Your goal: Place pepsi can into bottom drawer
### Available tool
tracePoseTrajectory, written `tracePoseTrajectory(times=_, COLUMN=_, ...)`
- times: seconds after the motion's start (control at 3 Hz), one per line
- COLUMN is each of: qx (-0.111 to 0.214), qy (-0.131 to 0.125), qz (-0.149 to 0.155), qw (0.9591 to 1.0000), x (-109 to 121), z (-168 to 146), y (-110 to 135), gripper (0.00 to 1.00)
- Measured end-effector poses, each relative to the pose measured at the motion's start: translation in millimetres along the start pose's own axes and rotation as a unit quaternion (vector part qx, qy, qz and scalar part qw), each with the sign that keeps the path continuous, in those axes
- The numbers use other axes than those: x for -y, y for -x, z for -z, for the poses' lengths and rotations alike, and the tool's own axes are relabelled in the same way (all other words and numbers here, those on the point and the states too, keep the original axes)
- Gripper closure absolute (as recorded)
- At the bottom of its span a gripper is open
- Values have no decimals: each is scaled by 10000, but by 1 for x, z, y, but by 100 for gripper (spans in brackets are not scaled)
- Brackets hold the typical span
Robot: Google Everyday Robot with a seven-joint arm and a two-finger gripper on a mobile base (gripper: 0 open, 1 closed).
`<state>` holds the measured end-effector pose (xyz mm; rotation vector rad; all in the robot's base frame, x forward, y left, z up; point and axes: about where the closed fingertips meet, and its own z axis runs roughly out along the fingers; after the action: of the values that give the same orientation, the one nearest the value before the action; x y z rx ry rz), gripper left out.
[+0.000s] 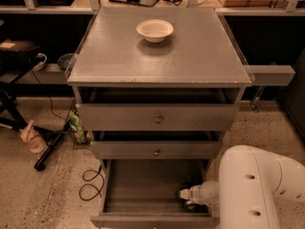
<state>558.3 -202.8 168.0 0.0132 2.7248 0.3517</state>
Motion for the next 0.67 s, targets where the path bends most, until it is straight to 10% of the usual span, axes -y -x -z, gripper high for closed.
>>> tracePoseTrajectory(times=0.67, qx=-35, qy=140, qz=164, qw=9998, x=-10, z=8, y=3, gripper=0)
